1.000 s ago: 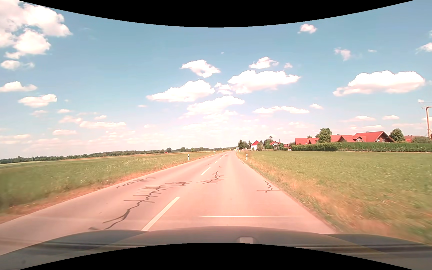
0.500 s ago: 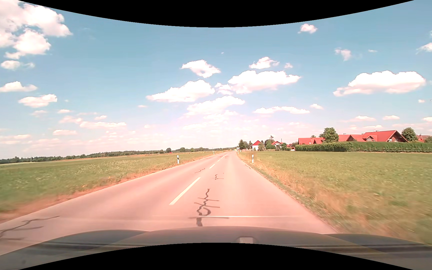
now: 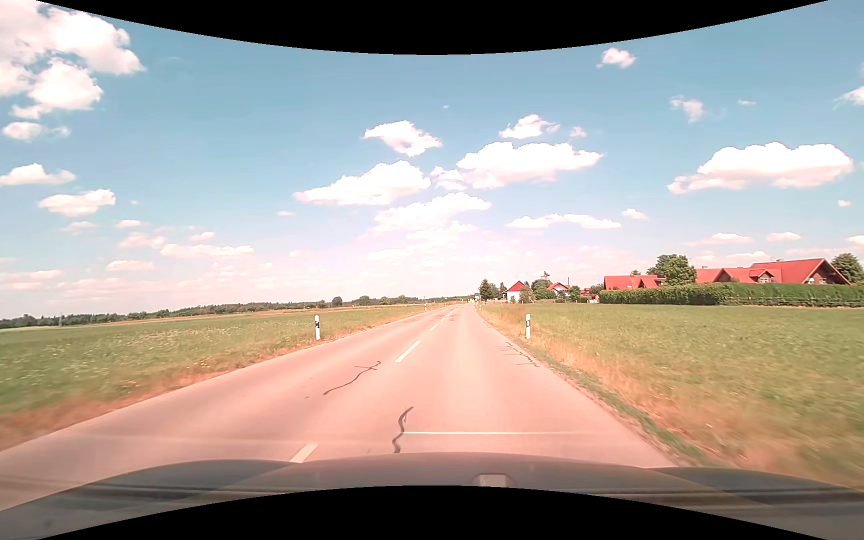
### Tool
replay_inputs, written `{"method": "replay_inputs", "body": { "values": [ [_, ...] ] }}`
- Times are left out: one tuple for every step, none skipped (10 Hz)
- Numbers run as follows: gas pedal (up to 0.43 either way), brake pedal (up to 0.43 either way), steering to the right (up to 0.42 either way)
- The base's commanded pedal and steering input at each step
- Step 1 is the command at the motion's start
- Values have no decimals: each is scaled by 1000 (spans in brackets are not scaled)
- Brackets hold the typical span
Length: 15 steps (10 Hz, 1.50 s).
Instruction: Follow the waypoints while adhering to traffic rules and regulations
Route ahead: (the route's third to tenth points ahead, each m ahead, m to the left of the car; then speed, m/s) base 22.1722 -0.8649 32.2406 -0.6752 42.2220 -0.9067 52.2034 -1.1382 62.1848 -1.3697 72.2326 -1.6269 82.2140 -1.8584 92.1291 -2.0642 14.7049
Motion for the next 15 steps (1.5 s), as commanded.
{"method": "replay_inputs", "body": {
  "values": [
    [268, 0, -2],
    [268, 0, -1],
    [268, 0, 0],
    [268, 0, 2],
    [268, 0, 3],
    [268, 0, 3],
    [268, 0, 3],
    [268, 0, 3],
    [268, 0, 3],
    [260, 0, 2],
    [260, 0, 2],
    [248, 0, 1],
    [248, 0, 1],
    [248, 0, 1],
    [248, 0, 0]
  ]
}}
